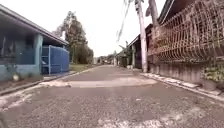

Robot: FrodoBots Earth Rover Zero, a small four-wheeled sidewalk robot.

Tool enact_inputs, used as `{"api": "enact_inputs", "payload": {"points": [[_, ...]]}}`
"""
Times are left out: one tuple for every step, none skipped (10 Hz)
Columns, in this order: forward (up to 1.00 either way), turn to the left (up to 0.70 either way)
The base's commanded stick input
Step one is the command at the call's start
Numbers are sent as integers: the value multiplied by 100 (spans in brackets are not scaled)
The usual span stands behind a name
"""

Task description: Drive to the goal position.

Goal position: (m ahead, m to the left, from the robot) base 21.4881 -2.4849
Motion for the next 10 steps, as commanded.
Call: {"api": "enact_inputs", "payload": {"points": [[0, 0], [0, 0], [0, 0], [0, 0], [0, 0], [0, 0], [0, 0], [0, 0], [0, 0], [13, 0]]}}
